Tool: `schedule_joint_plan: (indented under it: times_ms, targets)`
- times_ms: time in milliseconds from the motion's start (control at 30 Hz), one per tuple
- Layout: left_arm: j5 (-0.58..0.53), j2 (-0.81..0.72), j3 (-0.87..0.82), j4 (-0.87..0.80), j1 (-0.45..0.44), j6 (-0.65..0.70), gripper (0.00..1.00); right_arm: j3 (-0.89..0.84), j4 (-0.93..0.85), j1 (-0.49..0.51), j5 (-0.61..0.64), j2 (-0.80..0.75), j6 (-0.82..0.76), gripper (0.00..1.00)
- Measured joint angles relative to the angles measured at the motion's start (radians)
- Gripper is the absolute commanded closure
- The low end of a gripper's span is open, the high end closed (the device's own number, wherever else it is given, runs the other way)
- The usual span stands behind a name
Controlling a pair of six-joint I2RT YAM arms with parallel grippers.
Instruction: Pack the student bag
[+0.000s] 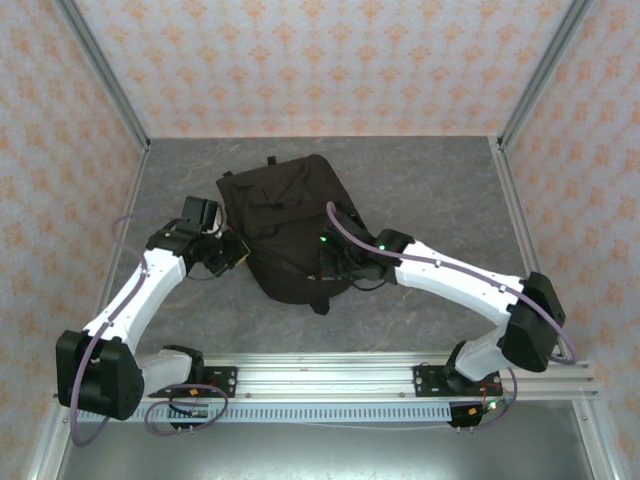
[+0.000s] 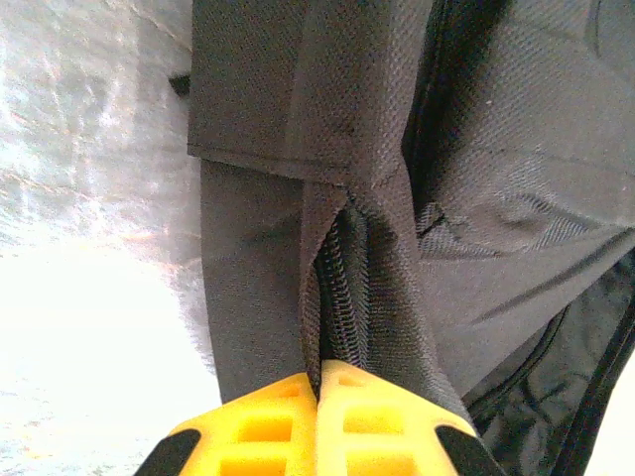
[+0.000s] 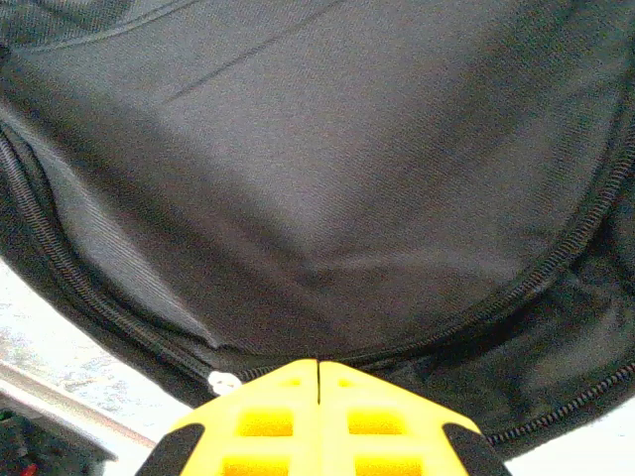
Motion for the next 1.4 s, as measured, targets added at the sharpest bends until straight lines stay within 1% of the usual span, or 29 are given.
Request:
schedule_joint_plan:
  times_ms: [167, 267, 367, 400, 433, 500, 567, 667, 767, 1000, 1233, 1333, 1400]
  targets:
    - [-0.064, 0.079, 0.129, -0.095, 0.034, 0.047, 1.0, 0.179, 0.06, 0.043, -0.068, 0.182, 0.064, 1.0]
    - [-0.083, 0.116, 0.184, -0.131, 0.086, 0.066, 1.0, 0.304, 0.105, 0.057, -0.111, 0.306, 0.104, 1.0]
    - [-0.094, 0.151, 0.219, -0.15, 0.14, 0.078, 0.85, 0.412, 0.122, 0.061, -0.13, 0.415, 0.129, 1.0]
    - [-0.098, 0.152, 0.219, -0.152, 0.151, 0.081, 0.78, 0.435, 0.127, 0.061, -0.134, 0.444, 0.137, 1.0]
    - [-0.1, 0.148, 0.217, -0.158, 0.158, 0.081, 0.73, 0.445, 0.128, 0.06, -0.136, 0.459, 0.143, 1.0]
    - [-0.098, 0.113, 0.198, -0.161, 0.161, 0.074, 0.66, 0.446, 0.129, 0.06, -0.135, 0.474, 0.156, 1.0]
    - [-0.087, 0.054, 0.164, -0.166, 0.161, 0.065, 0.62, 0.436, 0.132, 0.059, -0.13, 0.473, 0.166, 1.0]
    - [-0.046, -0.034, 0.102, -0.172, 0.159, 0.039, 0.6, 0.396, 0.157, 0.053, -0.12, 0.454, 0.17, 1.0]
    - [-0.01, -0.056, 0.066, -0.18, 0.134, 0.007, 0.57, 0.346, 0.163, 0.046, -0.108, 0.428, 0.173, 1.0]
    - [0.008, -0.002, 0.054, -0.196, 0.031, -0.067, 0.58, 0.307, 0.171, 0.042, -0.09, 0.407, 0.177, 1.0]
    - [0.005, 0.025, 0.053, -0.216, 0.013, -0.098, 0.64, 0.304, 0.173, 0.043, -0.082, 0.4, 0.179, 1.0]
    - [0.004, 0.025, 0.045, -0.219, 0.006, -0.102, 0.71, 0.304, 0.173, 0.043, -0.083, 0.397, 0.175, 1.0]
    - [0.002, 0.025, 0.037, -0.225, 0.005, -0.102, 0.77, 0.305, 0.172, 0.047, -0.083, 0.397, 0.166, 1.0]
